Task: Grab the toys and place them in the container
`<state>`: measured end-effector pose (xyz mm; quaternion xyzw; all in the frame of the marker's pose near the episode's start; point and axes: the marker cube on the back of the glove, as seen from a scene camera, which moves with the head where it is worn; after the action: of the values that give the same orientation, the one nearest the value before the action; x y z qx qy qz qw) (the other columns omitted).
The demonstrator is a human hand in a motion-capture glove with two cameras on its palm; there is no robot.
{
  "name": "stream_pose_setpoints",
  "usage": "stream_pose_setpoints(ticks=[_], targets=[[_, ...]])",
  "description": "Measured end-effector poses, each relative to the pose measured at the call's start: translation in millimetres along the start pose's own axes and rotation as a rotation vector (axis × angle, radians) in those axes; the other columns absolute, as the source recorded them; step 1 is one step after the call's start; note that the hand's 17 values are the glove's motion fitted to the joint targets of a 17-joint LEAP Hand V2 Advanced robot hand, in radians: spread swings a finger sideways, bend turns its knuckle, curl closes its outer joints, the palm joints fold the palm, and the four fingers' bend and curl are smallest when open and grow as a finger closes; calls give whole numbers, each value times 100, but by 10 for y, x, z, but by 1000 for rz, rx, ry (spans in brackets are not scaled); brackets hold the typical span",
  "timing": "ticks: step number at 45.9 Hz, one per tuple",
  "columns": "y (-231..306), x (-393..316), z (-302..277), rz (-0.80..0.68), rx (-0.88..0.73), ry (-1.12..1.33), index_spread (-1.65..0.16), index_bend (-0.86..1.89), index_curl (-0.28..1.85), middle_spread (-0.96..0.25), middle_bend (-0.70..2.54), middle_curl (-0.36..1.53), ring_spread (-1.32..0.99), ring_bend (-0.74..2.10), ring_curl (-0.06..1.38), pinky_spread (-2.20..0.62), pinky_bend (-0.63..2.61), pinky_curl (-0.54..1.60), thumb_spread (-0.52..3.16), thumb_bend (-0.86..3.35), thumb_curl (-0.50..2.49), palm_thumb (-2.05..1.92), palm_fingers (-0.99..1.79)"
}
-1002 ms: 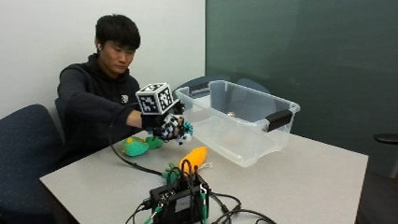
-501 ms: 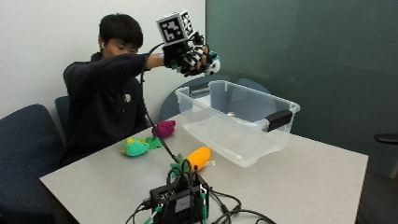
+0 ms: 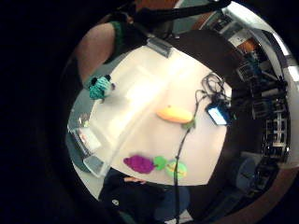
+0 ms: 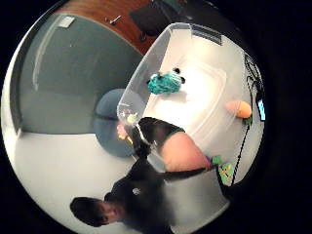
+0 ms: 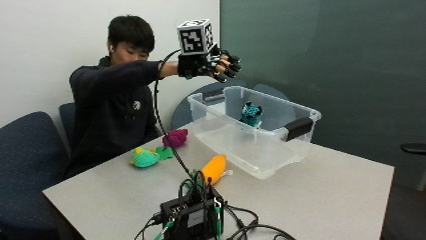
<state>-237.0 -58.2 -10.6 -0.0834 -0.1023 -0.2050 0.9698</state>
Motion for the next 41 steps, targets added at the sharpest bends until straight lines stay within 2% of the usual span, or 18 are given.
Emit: stream_pose_setpoints(ticks=[11, 15, 19, 29, 33, 41], targets=[[368, 660, -115, -38, -5, -25, -14, 13, 19, -4, 24, 45, -6, 61, 21, 0, 94, 33, 113, -3, 45, -1, -12], [633, 977, -42, -120, 26, 76, -15, 15, 20, -4, 26, 45, -6, 60, 21, 1, 89, 31, 114, -3, 43, -1, -8], [1056, 1087, 108, -148, -12, 6, -16, 18, 22, -4, 29, 45, -7, 59, 21, 2, 84, 30, 116, -2, 41, 0, -2], [1827, 1629, 1054, -145, -205, 55, -17, 19, 27, -3, 33, 46, -9, 55, 20, 3, 79, 29, 119, -3, 38, -2, 2], [2015, 1769, 1439, -171, -159, 80, -17, 17, 28, -3, 33, 45, -9, 56, 20, 3, 80, 30, 120, -3, 36, -3, 3], [2259, 1906, 2094, -172, -78, 111, -18, 15, 28, -4, 32, 44, -13, 70, 22, 1, 88, 31, 122, -2, 34, 0, 26]])
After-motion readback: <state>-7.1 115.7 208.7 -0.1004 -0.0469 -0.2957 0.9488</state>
